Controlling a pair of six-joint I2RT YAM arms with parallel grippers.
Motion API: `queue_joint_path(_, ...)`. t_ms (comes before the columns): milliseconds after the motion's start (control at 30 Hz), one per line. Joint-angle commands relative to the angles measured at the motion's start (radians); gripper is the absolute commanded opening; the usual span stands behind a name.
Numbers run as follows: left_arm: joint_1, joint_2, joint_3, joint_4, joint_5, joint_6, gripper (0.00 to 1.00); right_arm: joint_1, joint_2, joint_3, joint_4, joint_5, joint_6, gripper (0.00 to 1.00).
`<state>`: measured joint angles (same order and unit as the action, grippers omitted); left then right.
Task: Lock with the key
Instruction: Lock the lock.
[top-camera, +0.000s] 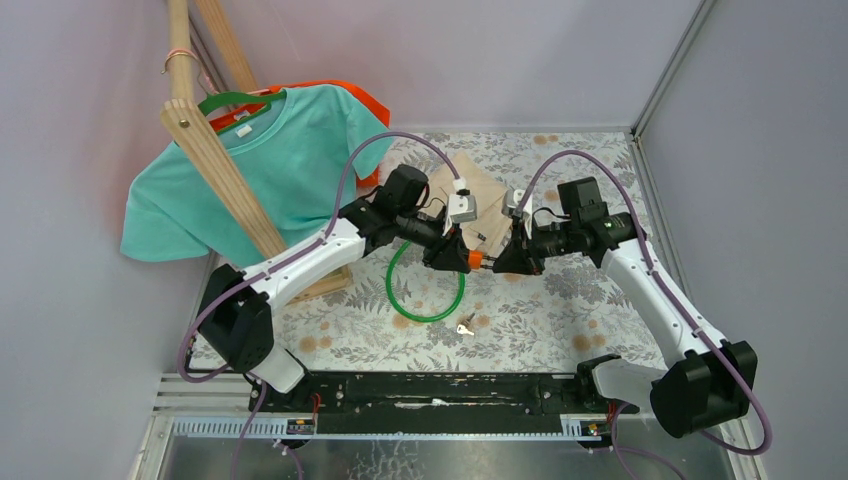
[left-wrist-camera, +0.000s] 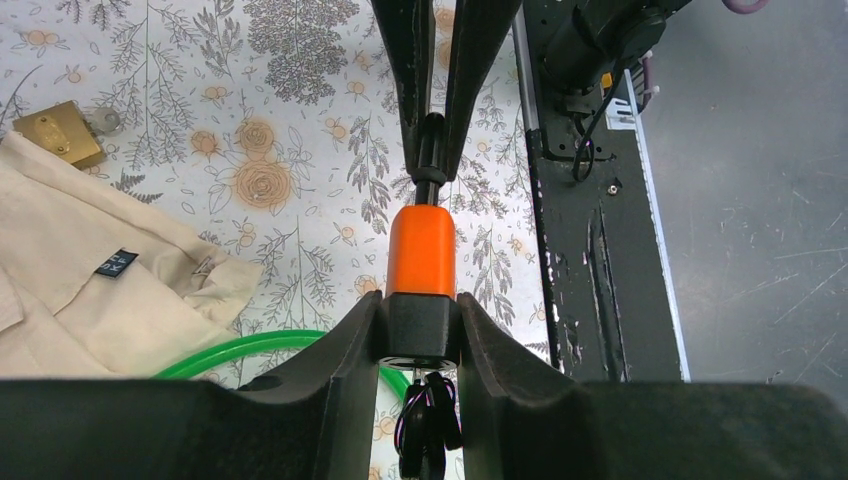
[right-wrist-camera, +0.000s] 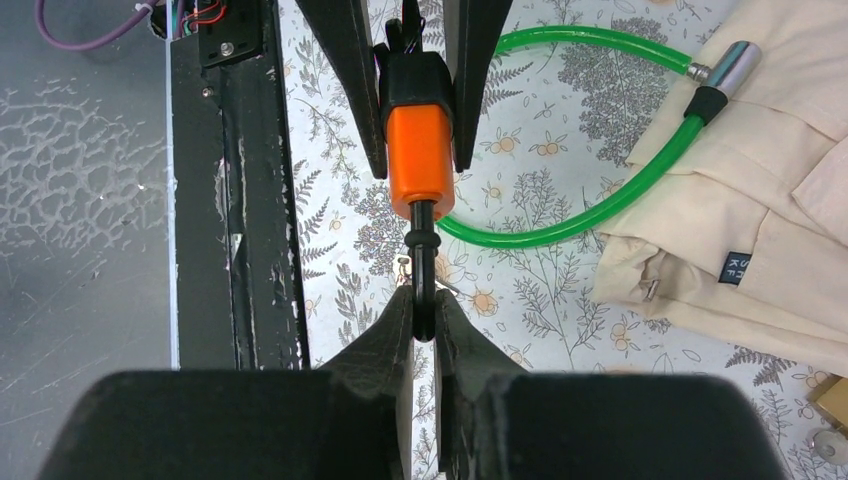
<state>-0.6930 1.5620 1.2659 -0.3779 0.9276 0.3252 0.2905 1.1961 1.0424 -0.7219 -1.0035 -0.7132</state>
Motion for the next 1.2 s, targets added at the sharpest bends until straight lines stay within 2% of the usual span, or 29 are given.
queue_joint_path(0, 0.001, -0.019, -0.034, 0.161, 0.033, -0.066, 0.00, 0.017, 0.002, -0.009, 0.060, -0.019, 0.027, 0.00)
queue_joint_path(533, -0.033, -0.006, -0.057, 0.217, 0.070, -0.095, 0.00, 0.049, -0.011, -0.059, 0.204, -0.061, 0.142, 0.00)
queue_joint_path(1167, -0.086, 0.041, -0.048, 0.217, 0.074, -0.084, 0.00, 0.157, 0.048, -0.012, 0.307, -0.032, 0.181, 0.00)
